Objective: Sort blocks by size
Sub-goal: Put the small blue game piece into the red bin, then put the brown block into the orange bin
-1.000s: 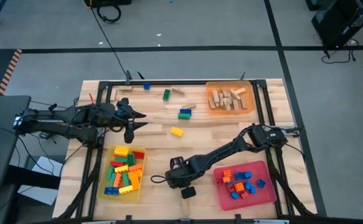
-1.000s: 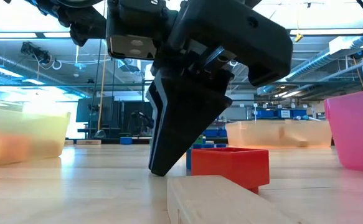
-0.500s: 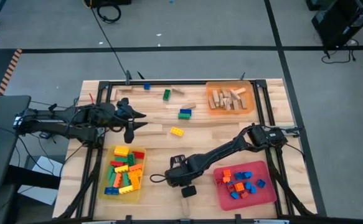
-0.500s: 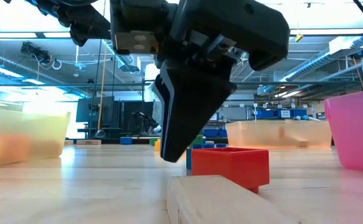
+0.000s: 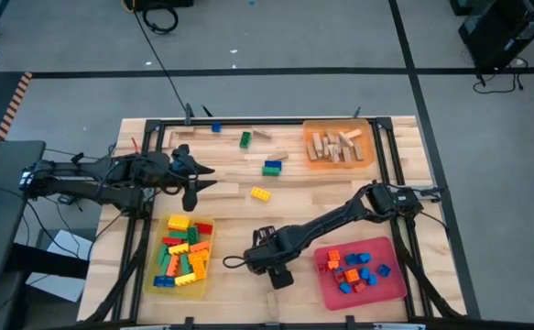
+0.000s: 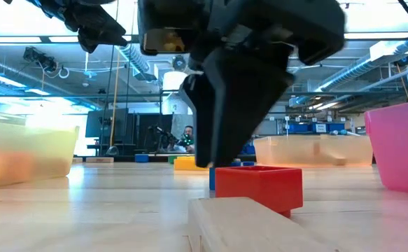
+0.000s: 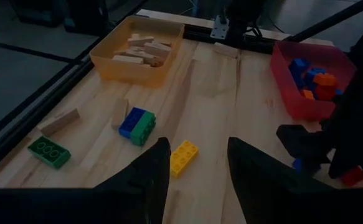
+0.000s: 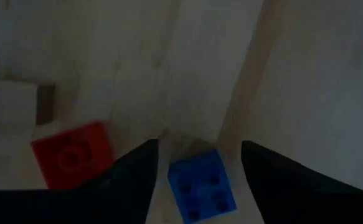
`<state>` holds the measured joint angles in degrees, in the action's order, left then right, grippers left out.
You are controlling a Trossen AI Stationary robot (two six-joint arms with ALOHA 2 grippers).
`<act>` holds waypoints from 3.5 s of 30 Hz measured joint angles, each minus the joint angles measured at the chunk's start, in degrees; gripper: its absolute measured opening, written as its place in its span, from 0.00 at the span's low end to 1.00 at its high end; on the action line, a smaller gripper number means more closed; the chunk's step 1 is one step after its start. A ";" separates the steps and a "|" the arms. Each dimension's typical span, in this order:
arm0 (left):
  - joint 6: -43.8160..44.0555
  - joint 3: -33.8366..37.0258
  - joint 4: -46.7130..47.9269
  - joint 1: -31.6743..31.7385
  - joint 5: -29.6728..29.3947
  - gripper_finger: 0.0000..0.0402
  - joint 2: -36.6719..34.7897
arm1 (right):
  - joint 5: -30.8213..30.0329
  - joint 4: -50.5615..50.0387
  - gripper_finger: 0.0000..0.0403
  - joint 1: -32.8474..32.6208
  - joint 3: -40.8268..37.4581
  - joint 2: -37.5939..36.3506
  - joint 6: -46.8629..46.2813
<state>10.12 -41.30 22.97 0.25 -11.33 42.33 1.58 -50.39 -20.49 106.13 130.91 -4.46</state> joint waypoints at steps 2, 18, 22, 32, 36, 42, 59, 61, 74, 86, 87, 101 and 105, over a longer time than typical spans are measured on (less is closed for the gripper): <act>-0.01 0.00 -0.03 0.00 0.00 0.42 0.00 | 2.23 -0.68 0.63 0.00 -0.02 0.00 1.77; -0.01 0.00 0.04 0.00 -0.02 0.42 -0.01 | 2.10 -4.10 0.60 0.04 -0.95 -0.03 12.17; -0.01 0.00 0.10 0.00 -0.02 0.42 -0.02 | 2.77 -4.00 0.60 0.04 -3.08 0.11 12.21; -0.01 0.00 0.12 0.00 -0.04 0.42 -0.01 | 0.59 -1.27 0.42 -0.44 -3.91 0.07 12.18; 0.01 0.00 -0.08 0.00 -0.04 0.42 -0.02 | 0.46 -2.02 0.38 -0.42 -3.81 0.07 11.50; 0.02 0.00 -2.36 0.00 -0.07 0.42 0.00 | -5.21 -9.45 0.38 1.13 -4.04 -1.51 1.09; 0.01 0.00 -2.92 0.00 -0.07 0.42 0.00 | -10.26 -22.88 0.38 -4.63 -12.67 -25.36 -54.31; 0.01 -0.01 -2.90 0.00 -0.07 0.42 0.00 | -9.16 -22.61 0.38 -6.94 -14.01 -28.00 -62.06; 0.01 -0.02 -2.85 0.00 -0.07 0.42 0.00 | -5.73 -11.81 0.38 -17.24 -24.88 -28.71 -91.69; -0.82 -0.02 -2.87 0.00 -0.07 0.42 0.02 | -6.49 -3.91 0.42 -16.46 -34.04 -28.81 -97.51; -0.82 0.00 -2.89 0.00 -0.07 0.42 0.00 | -6.49 -4.13 0.46 -16.46 -34.07 -28.81 -97.54; -0.84 0.00 -2.17 0.00 -0.07 0.42 0.02 | -3.01 -4.53 0.85 -16.46 -34.07 -31.43 -99.64; -0.87 -0.02 -2.81 0.00 -0.07 0.42 0.02 | -4.59 -5.69 0.80 -16.46 -34.03 -35.46 -102.30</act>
<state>9.26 -41.32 20.16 0.25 -11.40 42.35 -3.01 -56.08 -36.95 72.10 95.45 -106.76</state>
